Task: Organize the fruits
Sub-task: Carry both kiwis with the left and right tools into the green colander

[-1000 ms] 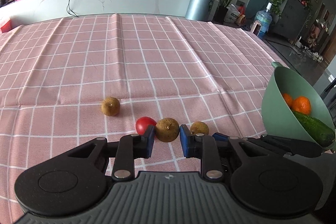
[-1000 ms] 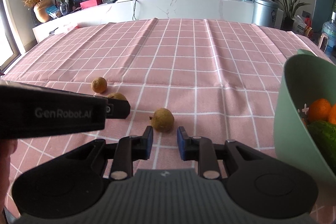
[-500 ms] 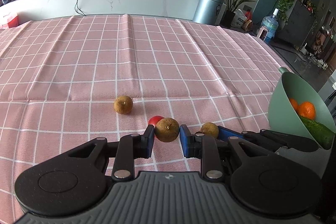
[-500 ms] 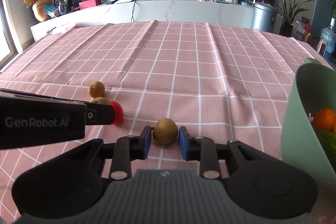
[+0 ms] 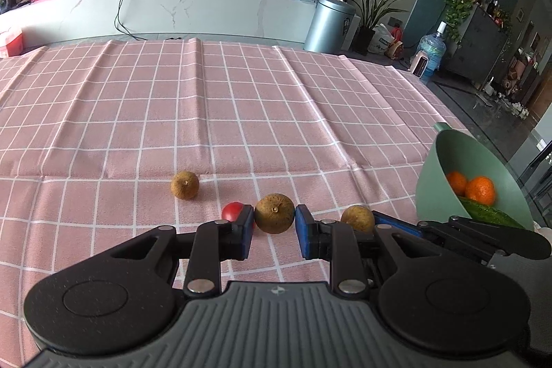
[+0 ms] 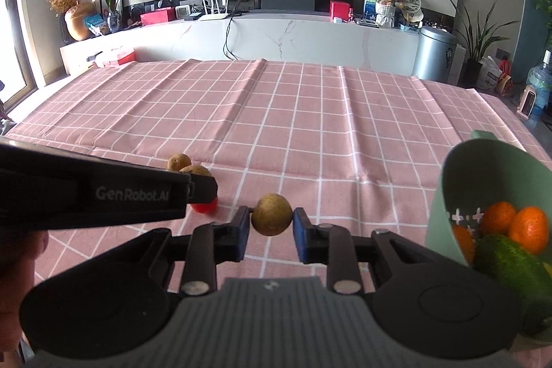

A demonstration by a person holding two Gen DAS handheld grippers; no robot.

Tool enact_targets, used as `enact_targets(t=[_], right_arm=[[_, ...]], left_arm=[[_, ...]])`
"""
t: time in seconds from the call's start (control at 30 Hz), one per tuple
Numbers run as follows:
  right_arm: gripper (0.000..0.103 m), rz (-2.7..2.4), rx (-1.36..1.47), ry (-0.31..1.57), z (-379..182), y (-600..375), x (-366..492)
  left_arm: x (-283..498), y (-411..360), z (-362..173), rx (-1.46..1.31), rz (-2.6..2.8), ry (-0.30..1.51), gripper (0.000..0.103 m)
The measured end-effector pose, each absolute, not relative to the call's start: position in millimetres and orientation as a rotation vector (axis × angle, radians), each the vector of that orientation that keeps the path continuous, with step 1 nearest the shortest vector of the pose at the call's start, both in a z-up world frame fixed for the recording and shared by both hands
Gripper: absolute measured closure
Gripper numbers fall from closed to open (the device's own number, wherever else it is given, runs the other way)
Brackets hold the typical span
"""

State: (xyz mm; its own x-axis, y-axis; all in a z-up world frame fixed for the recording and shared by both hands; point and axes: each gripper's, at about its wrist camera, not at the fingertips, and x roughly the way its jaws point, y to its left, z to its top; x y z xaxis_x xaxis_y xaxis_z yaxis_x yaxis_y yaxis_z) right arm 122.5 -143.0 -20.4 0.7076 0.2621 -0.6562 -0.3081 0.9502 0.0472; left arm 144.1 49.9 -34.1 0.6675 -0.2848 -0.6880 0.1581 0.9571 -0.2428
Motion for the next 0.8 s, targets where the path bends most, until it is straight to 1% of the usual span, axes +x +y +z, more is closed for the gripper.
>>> enact_targets(t=[0.23,0.47,0.63,0.8], right_arm=[[0.081,0.266,-0.050,0.676,16,-177,102],[0.081,0.179,-0.041,0.652,41,-225,82],[0.080,0.085,-0.014,0.693,48,-272,84],[0.080,0.014,-0.054,0.747,47,-303,96]], left_arm=[[136,14,-11,-0.135,-0.332,0.774,0.074],[137,-28,8,-0.120,-0.404,0.759,0.074],[146,-66,19,-0.045,-0.470,0.759,0.074],[158,-107,15,0.058,-0.524,0.794,0.074]])
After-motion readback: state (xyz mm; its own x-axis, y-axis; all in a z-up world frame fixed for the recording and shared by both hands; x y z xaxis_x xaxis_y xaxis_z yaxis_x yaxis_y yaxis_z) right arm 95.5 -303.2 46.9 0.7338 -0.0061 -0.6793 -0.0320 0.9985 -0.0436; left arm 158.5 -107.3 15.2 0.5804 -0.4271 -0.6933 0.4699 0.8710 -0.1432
